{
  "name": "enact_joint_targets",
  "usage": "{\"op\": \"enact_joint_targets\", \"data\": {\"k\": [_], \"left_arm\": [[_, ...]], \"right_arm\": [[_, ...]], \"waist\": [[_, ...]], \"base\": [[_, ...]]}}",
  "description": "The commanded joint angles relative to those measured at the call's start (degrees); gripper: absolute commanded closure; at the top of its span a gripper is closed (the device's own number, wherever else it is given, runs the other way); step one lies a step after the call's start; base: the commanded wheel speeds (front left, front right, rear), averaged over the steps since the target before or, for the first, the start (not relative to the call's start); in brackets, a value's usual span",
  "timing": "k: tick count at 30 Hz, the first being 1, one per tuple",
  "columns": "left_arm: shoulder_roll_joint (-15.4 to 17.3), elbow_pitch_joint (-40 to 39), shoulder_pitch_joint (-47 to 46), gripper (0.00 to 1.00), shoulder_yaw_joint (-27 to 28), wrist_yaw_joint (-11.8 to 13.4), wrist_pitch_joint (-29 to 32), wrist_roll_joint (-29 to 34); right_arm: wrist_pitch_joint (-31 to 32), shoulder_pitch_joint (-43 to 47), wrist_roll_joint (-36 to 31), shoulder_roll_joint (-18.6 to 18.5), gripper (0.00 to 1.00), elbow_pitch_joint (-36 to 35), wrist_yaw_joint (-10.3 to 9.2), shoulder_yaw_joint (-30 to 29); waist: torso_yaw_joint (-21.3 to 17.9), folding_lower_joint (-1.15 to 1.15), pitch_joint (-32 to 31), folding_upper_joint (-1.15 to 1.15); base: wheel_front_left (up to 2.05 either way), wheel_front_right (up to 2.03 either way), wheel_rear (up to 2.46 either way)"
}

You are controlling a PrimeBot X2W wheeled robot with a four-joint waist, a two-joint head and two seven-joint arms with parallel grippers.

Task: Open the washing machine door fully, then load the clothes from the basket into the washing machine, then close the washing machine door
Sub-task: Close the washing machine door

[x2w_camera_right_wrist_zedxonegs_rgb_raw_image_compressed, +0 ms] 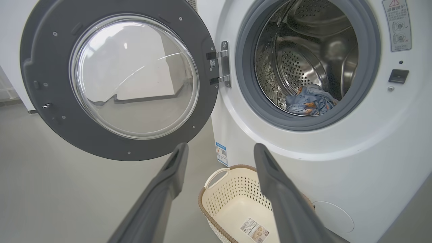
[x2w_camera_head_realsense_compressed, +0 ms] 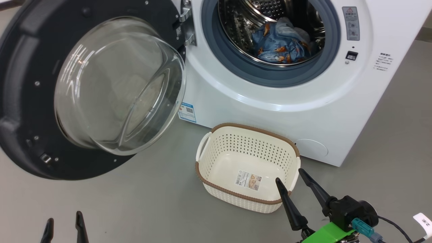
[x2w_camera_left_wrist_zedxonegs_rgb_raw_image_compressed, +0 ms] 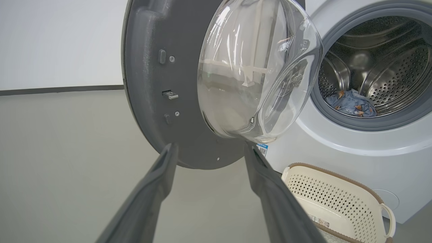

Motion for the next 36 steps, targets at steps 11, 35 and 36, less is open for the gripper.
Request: {"op": "enact_joint_targets", "data": {"k": [11,35,36], "left_arm": [[0.65,-1.24,-1.54,0.0,1.29,1.27,-0.24,-0.92],[1.26,-0.72,-4.93,1.0,8.74,-1.68,-0.24,-7.12],[2.05,-0.45,-5.8,1.0,9.83,-2.1,-0.24,-7.29]], "right_arm": [[-0.28,-2.85,-0.14,0.1,0.0,-0.74,0.09,2.14],[-0.28,-2.24,0.78,0.1,0.0,-1.06,0.09,2.16],[-0.28,-2.24,0.79,0.1,0.0,-1.13,0.09,2.09]], "waist": [[1.85,0.0,-0.22,0.0],[1.74,0.0,-0.05,0.0],[1.74,0.0,0.09,0.0]], "base": [[0.0,0.0,0.0],[0.0,0.0,0.0],[0.0,0.0,0.0]]}}
